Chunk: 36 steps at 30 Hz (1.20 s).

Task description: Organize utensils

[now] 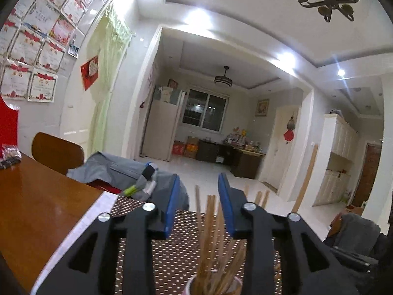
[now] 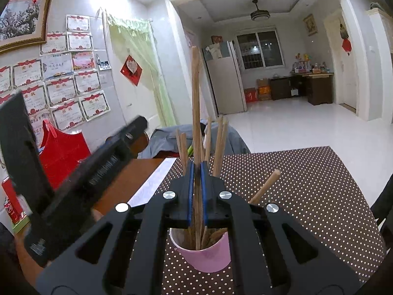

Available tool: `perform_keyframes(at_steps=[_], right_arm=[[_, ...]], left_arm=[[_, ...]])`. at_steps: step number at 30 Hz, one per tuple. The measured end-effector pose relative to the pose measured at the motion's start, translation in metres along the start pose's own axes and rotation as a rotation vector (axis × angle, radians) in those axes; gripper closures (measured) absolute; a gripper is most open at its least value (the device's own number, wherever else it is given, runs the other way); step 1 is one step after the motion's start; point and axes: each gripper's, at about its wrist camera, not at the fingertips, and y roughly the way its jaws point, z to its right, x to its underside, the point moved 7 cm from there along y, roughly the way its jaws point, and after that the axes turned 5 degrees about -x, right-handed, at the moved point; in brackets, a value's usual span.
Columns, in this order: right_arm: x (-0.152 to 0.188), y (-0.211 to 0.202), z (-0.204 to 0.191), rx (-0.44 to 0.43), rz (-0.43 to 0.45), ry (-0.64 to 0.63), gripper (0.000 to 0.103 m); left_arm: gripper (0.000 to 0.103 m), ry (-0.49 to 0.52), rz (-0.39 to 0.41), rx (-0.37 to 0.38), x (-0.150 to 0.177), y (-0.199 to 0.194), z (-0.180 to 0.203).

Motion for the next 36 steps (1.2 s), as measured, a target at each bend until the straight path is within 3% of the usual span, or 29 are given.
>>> perform_keyframes(at_steps=[3, 5, 6, 7, 16, 22, 28, 30, 33, 36], right_arm=[[0.004, 0.006, 0.000, 0.016, -0.024, -0.002, 0.094], [0.007, 0.008, 0.002, 0.023, -0.038, -0.001, 0.077], [0.008, 0.009, 0.002, 0.023, -0.042, 0.001, 0.056], [0.008, 0.009, 0.001, 0.026, -0.036, 0.001, 0.049], [0.001, -0.004, -0.004, 0.079, 0.041, -0.052, 0.049], [-0.026, -0.052, 0.016, 0.247, 0.254, -0.099, 0.049], [-0.013, -0.038, 0.077, 0.352, 0.180, 0.014, 0.049], [-0.002, -0.023, 0.089, 0.346, 0.131, 0.040, 0.050], [0.003, -0.015, 0.104, 0.289, 0.130, 0.120, 0.049], [-0.001, -0.023, 0.116, 0.292, 0.157, 0.151, 0.049]], left_arm=[[0.061, -0.027, -0.034, 0.000, -0.004, -0.002, -0.014], [0.060, -0.031, -0.063, -0.007, -0.006, 0.000, -0.023], [0.060, -0.027, -0.084, -0.020, -0.005, 0.001, -0.030], [0.059, -0.020, -0.100, -0.031, -0.005, 0.003, -0.033], [0.059, 0.099, -0.275, -0.104, 0.028, 0.017, -0.049], [0.059, 0.130, -0.304, -0.124, 0.035, 0.014, -0.060], [0.059, 0.119, -0.391, -0.117, 0.055, 0.031, -0.079], [0.059, 0.107, -0.452, -0.108, 0.070, 0.046, -0.085], [0.059, 0.095, -0.555, -0.100, 0.097, 0.068, -0.091], [0.059, 0.096, -0.604, -0.121, 0.117, 0.082, -0.095]])
